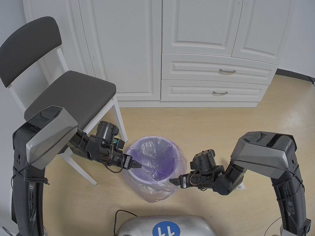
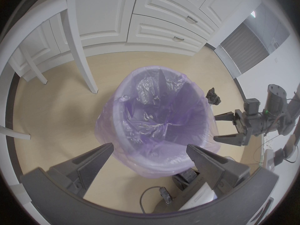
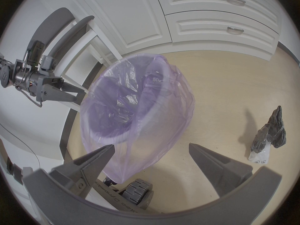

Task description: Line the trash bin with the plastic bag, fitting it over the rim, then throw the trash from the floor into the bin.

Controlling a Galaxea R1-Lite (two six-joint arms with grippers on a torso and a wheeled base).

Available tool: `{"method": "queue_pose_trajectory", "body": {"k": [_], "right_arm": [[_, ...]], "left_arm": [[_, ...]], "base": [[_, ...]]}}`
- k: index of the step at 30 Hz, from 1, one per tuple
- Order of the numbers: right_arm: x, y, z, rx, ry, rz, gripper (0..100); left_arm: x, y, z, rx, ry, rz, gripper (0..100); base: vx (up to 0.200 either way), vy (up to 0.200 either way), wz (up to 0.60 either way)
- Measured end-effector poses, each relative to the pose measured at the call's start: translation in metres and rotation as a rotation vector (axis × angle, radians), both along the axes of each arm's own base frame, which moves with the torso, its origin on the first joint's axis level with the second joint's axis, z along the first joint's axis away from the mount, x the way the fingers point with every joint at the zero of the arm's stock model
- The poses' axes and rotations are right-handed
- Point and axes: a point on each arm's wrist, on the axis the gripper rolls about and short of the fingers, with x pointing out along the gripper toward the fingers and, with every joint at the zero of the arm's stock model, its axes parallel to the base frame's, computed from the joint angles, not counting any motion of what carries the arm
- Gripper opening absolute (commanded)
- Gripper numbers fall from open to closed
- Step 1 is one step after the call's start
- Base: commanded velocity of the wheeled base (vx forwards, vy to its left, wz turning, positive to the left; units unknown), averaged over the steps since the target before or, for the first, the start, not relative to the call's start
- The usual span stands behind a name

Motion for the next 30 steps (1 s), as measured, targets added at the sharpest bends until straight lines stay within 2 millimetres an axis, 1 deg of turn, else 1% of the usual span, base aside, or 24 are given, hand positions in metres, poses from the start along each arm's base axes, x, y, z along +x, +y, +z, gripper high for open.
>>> {"method": "queue_pose_trajectory", "body": {"k": [5, 10, 14, 18, 24, 30], "right_arm": [[-0.002, 0.0, -0.002, -0.003, 0.008, 0.002, 100], [-0.001, -0.002, -0.003, -0.001, 0.014, 0.001, 100], [-0.001, -0.003, -0.003, -0.001, 0.016, -0.001, 100], [-0.002, -0.004, -0.004, -0.002, 0.019, -0.001, 100], [-0.001, -0.006, -0.004, -0.003, 0.021, -0.006, 100], [0.001, -0.01, -0.003, 0.001, 0.022, -0.013, 100]], "left_arm": [[0.017, -0.006, -0.007, 0.063, -0.044, 0.043, 100], [0.024, -0.009, -0.02, 0.13, -0.068, 0.023, 100], [0.022, -0.008, -0.028, 0.158, -0.063, -0.013, 100], [0.015, -0.002, -0.036, 0.182, -0.048, -0.074, 100], [0.006, 0.011, -0.034, 0.11, -0.022, -0.161, 100], [0.004, 0.026, -0.033, 0.152, -0.054, -0.233, 100]], "base": [[0.0, 0.0, 0.0], [0.0, 0.0, 0.0], [0.0, 0.0, 0.0], [0.0, 0.0, 0.0], [0.0, 0.0, 0.0], [0.0, 0.0, 0.0]]}}
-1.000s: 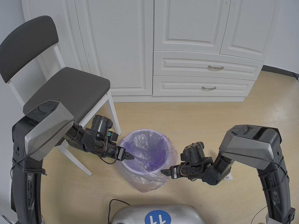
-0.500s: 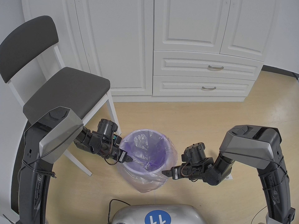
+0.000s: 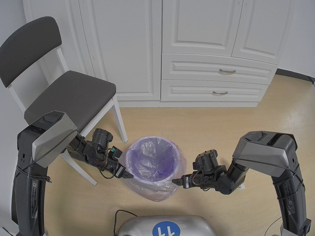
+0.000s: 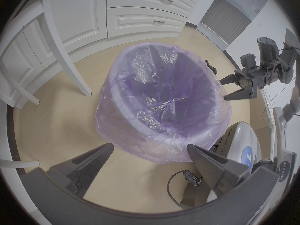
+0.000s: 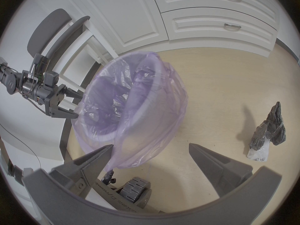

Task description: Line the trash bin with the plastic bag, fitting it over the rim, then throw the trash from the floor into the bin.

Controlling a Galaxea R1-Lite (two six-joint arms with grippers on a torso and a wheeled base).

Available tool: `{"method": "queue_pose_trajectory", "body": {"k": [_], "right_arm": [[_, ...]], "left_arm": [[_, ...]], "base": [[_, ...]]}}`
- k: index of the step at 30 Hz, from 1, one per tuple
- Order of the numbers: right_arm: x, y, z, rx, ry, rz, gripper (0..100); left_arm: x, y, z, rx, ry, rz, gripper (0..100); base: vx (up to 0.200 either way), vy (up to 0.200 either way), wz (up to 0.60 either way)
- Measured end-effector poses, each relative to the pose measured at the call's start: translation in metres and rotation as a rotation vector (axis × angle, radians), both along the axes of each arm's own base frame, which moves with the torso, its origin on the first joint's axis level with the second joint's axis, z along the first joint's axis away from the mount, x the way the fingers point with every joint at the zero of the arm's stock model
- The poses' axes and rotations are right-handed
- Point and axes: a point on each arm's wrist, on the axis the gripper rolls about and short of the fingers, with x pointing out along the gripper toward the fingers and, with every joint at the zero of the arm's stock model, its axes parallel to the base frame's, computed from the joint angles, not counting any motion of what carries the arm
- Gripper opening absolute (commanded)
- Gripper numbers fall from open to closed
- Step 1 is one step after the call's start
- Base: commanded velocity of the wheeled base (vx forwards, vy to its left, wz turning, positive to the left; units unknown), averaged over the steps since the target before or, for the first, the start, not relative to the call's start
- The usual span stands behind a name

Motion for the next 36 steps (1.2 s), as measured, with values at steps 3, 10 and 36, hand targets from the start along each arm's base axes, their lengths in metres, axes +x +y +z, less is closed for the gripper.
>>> {"method": "queue_pose_trajectory", "body": {"k": [3, 10, 36], "right_arm": [[0.002, -0.003, 0.001, 0.001, -0.001, -0.009, 100], [0.008, -0.009, 0.003, 0.004, -0.01, -0.029, 100], [0.033, -0.036, 0.009, 0.024, -0.054, -0.113, 100]], "left_arm": [[0.001, 0.005, -0.001, 0.005, -0.001, 0.001, 100], [0.012, 0.007, -0.007, 0.046, 0.001, -0.003, 100], [0.063, 0.03, -0.013, 0.09, 0.111, 0.058, 100]], "base": [[0.0, 0.0, 0.0], [0.0, 0.0, 0.0], [0.0, 0.0, 0.0]]}}
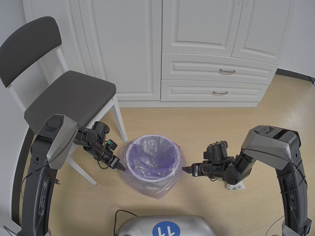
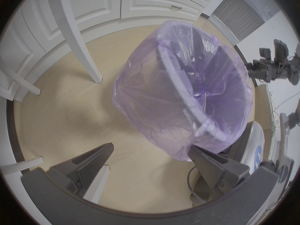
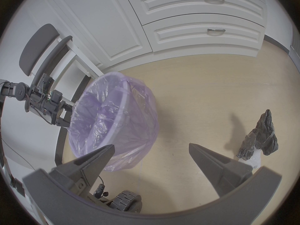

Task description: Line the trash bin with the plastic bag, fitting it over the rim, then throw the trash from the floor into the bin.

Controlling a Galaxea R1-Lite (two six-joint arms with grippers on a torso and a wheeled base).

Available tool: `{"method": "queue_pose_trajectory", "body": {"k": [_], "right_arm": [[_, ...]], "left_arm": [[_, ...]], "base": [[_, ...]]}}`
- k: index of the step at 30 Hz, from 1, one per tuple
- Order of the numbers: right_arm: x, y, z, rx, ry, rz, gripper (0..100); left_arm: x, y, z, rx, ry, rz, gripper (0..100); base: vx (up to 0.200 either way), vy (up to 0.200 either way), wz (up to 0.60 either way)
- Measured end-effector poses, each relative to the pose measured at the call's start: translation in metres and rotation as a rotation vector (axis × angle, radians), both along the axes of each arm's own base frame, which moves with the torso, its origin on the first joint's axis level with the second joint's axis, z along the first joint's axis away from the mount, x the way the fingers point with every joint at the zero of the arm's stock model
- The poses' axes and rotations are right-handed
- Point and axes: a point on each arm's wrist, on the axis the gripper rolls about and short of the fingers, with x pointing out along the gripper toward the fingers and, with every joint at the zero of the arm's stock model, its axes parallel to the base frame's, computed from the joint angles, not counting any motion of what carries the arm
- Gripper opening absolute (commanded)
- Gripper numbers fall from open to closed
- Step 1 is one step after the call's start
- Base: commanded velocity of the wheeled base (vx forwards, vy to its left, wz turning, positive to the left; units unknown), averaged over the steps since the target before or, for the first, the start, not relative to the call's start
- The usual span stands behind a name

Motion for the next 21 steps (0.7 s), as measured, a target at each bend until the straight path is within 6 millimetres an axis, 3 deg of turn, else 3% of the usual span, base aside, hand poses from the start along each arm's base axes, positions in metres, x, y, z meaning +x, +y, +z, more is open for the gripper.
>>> {"method": "queue_pose_trajectory", "body": {"k": [21], "right_arm": [[0.019, 0.027, 0.005, 0.099, -0.041, -0.028, 100]], "left_arm": [[-0.026, -0.014, -0.005, -0.034, 0.06, -0.118, 100]], "base": [[0.0, 0.0, 0.0]]}}
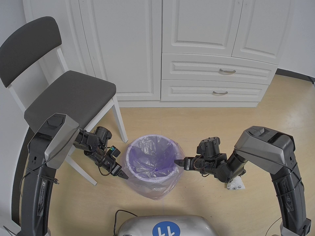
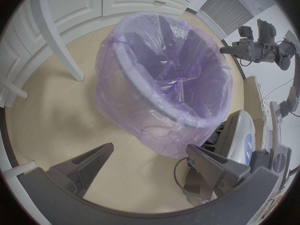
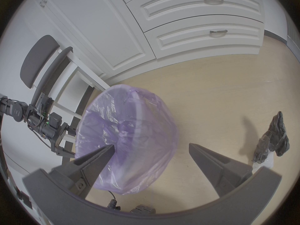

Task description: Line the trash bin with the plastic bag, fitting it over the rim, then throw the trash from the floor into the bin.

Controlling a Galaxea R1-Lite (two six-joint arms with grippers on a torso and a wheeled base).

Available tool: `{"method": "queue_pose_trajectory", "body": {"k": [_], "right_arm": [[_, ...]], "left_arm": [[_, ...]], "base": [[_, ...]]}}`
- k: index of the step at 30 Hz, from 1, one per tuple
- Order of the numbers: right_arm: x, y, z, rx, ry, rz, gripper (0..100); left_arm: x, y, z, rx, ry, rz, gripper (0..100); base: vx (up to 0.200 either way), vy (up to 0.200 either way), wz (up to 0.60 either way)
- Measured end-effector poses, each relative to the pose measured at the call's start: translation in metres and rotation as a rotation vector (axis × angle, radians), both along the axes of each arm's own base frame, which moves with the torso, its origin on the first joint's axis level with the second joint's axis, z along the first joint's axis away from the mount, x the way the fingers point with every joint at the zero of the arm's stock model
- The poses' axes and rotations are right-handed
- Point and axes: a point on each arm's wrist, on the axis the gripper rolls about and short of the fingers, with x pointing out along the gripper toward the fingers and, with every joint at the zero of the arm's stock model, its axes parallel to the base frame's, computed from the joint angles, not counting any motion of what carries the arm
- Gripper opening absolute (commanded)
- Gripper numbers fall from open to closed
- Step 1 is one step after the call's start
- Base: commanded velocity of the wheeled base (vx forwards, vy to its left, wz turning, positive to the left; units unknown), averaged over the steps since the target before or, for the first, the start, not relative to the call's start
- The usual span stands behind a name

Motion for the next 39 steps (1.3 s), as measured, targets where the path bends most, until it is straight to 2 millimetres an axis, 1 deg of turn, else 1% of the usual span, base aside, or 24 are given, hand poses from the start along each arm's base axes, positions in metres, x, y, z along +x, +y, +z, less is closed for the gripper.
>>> {"method": "queue_pose_trajectory", "body": {"k": [6, 10, 16, 24, 30, 35, 39], "right_arm": [[0.01, 0.005, -0.003, 0.002, -0.005, -0.001, 100], [0.011, 0.013, -0.003, -0.007, 0.014, 0.012, 100], [0.009, 0.03, -0.003, -0.055, 0.094, 0.044, 100], [0.022, 0.06, 0.01, -0.182, 0.168, 0.034, 100], [0.019, 0.07, 0.011, -0.305, 0.295, 0.051, 100], [0.012, 0.074, 0.018, -0.348, 0.333, 0.112, 100], [-0.001, 0.075, 0.018, -0.378, 0.354, 0.173, 100]], "left_arm": [[-0.005, -0.005, 0.0, 0.002, 0.014, -0.013, 100], [-0.011, -0.012, 0.0, 0.003, 0.028, -0.032, 100], [-0.018, -0.012, 0.005, 0.004, 0.039, -0.034, 100], [-0.023, -0.007, 0.018, 0.001, 0.031, -0.027, 100], [-0.024, -0.001, 0.03, -0.004, -0.008, -0.015, 100], [-0.024, 0.002, 0.037, -0.009, -0.046, -0.007, 100], [-0.023, 0.006, 0.04, -0.01, -0.062, 0.001, 100]], "base": [[0.0, 0.0, 0.0], [0.0, 0.0, 0.0], [0.0, 0.0, 0.0], [0.0, 0.0, 0.0], [0.0, 0.0, 0.0], [0.0, 0.0, 0.0], [0.0, 0.0, 0.0]]}}
